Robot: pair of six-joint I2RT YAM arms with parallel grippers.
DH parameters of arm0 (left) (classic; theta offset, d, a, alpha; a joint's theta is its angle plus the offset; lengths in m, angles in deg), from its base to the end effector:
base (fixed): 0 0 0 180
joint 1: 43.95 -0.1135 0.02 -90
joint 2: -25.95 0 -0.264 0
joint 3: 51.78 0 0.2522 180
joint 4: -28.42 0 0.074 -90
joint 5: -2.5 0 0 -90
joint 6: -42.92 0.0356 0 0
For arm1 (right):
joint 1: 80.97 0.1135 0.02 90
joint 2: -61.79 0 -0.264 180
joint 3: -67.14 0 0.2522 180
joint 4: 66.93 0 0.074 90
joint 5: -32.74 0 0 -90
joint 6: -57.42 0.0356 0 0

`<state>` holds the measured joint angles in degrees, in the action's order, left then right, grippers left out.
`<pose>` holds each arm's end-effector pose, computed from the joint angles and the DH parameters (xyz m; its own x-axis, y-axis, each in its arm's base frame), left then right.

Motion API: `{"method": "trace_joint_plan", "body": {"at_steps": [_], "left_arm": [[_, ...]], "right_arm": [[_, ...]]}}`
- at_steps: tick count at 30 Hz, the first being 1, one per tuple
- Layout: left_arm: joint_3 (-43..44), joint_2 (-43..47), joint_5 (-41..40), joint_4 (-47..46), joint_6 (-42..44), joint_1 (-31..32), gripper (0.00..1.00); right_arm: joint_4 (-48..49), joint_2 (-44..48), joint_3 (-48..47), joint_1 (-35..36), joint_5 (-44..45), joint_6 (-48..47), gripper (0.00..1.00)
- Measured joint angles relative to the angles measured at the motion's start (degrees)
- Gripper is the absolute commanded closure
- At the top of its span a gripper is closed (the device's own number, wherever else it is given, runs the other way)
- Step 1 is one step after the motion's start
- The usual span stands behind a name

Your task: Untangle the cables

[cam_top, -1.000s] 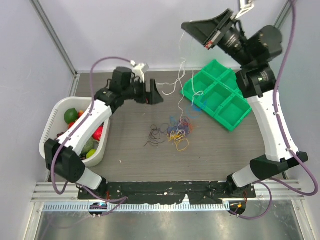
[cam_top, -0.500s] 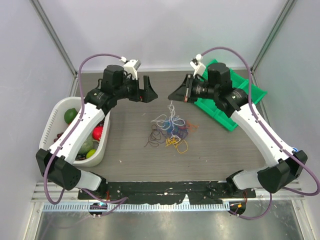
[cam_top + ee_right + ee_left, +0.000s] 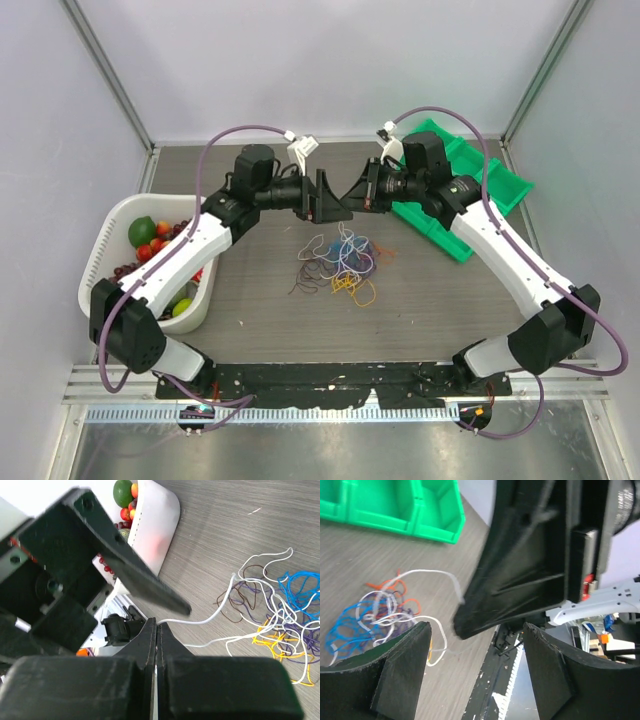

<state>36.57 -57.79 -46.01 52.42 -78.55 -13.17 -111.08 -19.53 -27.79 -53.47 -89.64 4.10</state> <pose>0.2779 -0.1930 0.3628 -0.7237 -0.0241 -0.6897 0.6360 0.3648 -0.6800 0.2705 0.1623 0.3809 -0.8388 0.1321 -0.5282 -0.3716 0.5701 0.7327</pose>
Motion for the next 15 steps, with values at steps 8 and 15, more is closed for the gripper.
{"method": "trace_joint_plan", "body": {"at_steps": [8, 15], "left_arm": [[-0.4, -1.4, 0.6, -4.3, -1.7, 2.8, 0.75], [1.5, -3.1, 0.0, -1.4, -0.2, 2.9, 1.0]], "right_arm": [[3.3, -0.6, -0.3, -1.1, -1.0, 5.3, 0.96], [8.3, -0.7, 1.6, -2.8, 0.0, 7.9, 0.56]]}}
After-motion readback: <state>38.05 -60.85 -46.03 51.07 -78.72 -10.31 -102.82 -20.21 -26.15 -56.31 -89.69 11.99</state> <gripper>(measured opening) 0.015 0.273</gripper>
